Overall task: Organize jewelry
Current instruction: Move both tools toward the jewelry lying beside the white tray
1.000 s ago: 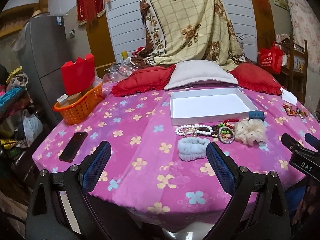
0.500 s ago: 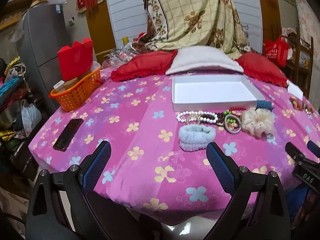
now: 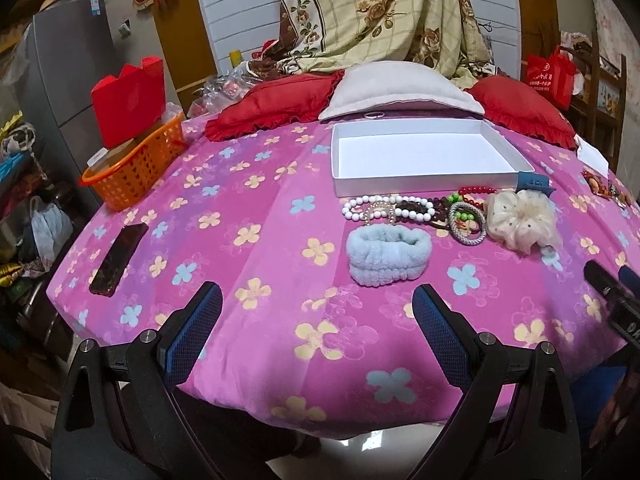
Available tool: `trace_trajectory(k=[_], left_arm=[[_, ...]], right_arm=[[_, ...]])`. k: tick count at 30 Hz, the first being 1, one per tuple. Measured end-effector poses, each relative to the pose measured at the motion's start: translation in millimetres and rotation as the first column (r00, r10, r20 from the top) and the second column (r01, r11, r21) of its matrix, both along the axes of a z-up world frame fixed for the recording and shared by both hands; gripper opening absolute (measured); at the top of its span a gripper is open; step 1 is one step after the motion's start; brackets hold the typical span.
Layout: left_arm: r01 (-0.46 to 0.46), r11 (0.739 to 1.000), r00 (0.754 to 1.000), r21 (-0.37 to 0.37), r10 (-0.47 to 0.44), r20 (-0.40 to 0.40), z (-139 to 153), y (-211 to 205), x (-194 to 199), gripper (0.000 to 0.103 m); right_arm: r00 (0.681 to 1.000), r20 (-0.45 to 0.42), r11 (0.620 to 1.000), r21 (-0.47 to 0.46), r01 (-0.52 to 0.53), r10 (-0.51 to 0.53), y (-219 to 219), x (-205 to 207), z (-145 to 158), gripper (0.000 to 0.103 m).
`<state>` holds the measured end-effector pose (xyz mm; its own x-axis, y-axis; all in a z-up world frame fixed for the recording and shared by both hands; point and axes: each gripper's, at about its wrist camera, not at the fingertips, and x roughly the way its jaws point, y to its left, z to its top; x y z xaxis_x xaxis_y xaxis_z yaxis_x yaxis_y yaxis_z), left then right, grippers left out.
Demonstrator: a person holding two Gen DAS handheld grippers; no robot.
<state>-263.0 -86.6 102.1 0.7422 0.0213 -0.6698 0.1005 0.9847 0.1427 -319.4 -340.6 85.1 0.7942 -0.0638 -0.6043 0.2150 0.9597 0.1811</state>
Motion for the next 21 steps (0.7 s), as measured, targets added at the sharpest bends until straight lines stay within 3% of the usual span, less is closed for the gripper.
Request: trace_trajectory(k=[5,12,21], left_arm=[[-0.011,0.999,0.999,-0.039,0.010,-0.037,-10.0,13.2,14.9,0.097],[-0.030,0.998,0.996,-0.061,0.025,-0.080,-28.5,24.1,35.5,0.097],[0.017,0.999,0.995,-0.036,-0.020,-0.096,-40.8,8.3,54.8,0.097]], right_arm=[[0.999,-0.010,0.996,-0.081,-0.037,0.036,1.9,17.2,6.2,0.099],[0.996,-0.087,0.999,0.046,-0.006,0.010,-38.0,60.9,-4.4,0.099],[0.992,-0.125,0.999,0.038,-0.011,0.016,-62.7,122.6,-4.1,0.096]])
